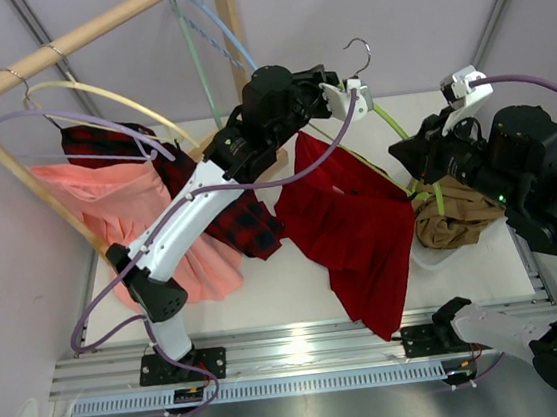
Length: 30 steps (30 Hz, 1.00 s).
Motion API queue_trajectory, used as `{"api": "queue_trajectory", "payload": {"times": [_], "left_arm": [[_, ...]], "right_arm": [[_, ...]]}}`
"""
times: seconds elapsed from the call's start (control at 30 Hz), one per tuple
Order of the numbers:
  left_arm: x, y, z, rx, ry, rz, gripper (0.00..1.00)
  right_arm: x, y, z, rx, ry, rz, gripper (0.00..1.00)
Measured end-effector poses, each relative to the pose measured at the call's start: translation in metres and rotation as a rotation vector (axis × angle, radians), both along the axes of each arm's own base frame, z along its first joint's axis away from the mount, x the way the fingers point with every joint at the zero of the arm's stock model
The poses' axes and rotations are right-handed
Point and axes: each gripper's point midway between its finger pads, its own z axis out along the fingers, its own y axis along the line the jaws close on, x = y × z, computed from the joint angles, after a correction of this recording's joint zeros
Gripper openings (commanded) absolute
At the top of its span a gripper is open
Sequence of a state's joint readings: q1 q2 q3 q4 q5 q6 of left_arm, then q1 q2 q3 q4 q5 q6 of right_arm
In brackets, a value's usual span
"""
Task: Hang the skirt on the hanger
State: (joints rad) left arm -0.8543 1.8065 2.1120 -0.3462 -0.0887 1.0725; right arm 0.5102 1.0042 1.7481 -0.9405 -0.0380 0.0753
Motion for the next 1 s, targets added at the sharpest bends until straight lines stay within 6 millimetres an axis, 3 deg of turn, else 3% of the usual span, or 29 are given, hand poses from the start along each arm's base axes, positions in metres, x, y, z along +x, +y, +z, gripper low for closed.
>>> {"api": "queue_trajectory", "payload": {"times": [0.03, 0.2, 0.27, 0.4, 0.43, 0.67, 0.83, 1.0], "left_arm": [[-0.001, -0.001, 0.0, 0.0, 0.002, -0.005, 0.17], [-0.002, -0.002, -0.001, -0.002, 0.011, -0.017, 0.2], [-0.002, -0.001, -0.001, -0.014, 0.023, -0.013, 0.26], [-0.003, 0.0, 0.001, -0.078, 0.069, -0.008, 0.52], [-0.004, 0.001, 0.003, -0.097, 0.08, -0.007, 0.64], [-0.032, 0.022, 0.041, -0.257, 0.121, -0.04, 1.0], [-0.061, 0.047, 0.081, -0.424, 0.14, -0.063, 0.99], [-0.084, 0.067, 0.101, -0.579, 0.216, -0.082, 0.99]], "right_arm": [[-0.002, 0.001, 0.0, 0.002, -0.005, 0.009, 0.0], [-0.002, 0.002, 0.0, -0.011, -0.018, 0.021, 0.0], [-0.001, 0.002, -0.001, -0.015, -0.021, 0.023, 0.0], [0.0, 0.003, -0.005, -0.022, -0.031, 0.032, 0.0], [-0.001, 0.004, -0.006, -0.023, -0.037, 0.041, 0.0], [-0.014, 0.007, 0.006, 0.002, -0.115, 0.103, 0.0], [-0.03, 0.006, 0.024, 0.042, -0.195, 0.139, 0.0], [-0.046, 0.002, 0.032, 0.064, -0.235, 0.161, 0.0]]}}
